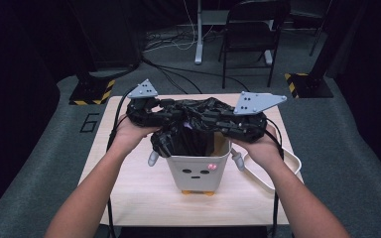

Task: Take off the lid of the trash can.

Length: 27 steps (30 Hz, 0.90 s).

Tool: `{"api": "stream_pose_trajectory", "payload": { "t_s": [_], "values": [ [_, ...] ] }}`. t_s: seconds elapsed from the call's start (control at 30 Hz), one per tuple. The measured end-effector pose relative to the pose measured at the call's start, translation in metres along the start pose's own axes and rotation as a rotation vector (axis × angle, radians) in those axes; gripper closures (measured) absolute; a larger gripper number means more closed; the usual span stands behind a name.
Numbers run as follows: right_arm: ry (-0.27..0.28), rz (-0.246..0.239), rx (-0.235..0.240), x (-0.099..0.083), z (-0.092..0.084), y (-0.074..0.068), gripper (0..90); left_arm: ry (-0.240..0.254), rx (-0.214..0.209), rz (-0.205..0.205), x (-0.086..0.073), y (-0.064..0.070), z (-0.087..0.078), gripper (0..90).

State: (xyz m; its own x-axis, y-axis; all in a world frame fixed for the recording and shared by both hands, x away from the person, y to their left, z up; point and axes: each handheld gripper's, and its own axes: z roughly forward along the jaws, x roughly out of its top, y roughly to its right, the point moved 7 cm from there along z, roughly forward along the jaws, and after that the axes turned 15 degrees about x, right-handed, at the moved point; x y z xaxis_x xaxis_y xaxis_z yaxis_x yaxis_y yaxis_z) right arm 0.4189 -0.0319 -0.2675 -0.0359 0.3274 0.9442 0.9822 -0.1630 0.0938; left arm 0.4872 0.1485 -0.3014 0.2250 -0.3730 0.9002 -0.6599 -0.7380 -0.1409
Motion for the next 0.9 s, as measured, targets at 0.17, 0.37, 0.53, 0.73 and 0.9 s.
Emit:
{"api": "stream_pose_trajectory", "payload": {
  "t_s": [0.17,0.37,0.53,0.73,0.9],
  "values": [
    [0.0,0.003,-0.001,0.0,0.0,0.0,80.6,-0.002,-0.014,-0.014,-0.001,-0.004,-0.001,65.3],
    [0.004,0.004,-0.005,0.0,-0.001,0.0,80.6,0.018,-0.011,-0.043,0.002,-0.01,-0.005,81.2],
    [0.006,0.006,-0.011,-0.001,-0.003,0.001,80.6,0.017,-0.011,-0.051,0.003,-0.014,-0.007,86.7],
    [0.009,0.01,-0.015,-0.002,-0.005,0.002,80.7,0.005,-0.007,-0.025,0.007,-0.014,-0.008,88.6],
    [0.01,0.012,-0.019,-0.004,-0.006,0.002,80.6,0.012,0.004,-0.014,0.01,-0.012,-0.009,88.8]
  ]
}}
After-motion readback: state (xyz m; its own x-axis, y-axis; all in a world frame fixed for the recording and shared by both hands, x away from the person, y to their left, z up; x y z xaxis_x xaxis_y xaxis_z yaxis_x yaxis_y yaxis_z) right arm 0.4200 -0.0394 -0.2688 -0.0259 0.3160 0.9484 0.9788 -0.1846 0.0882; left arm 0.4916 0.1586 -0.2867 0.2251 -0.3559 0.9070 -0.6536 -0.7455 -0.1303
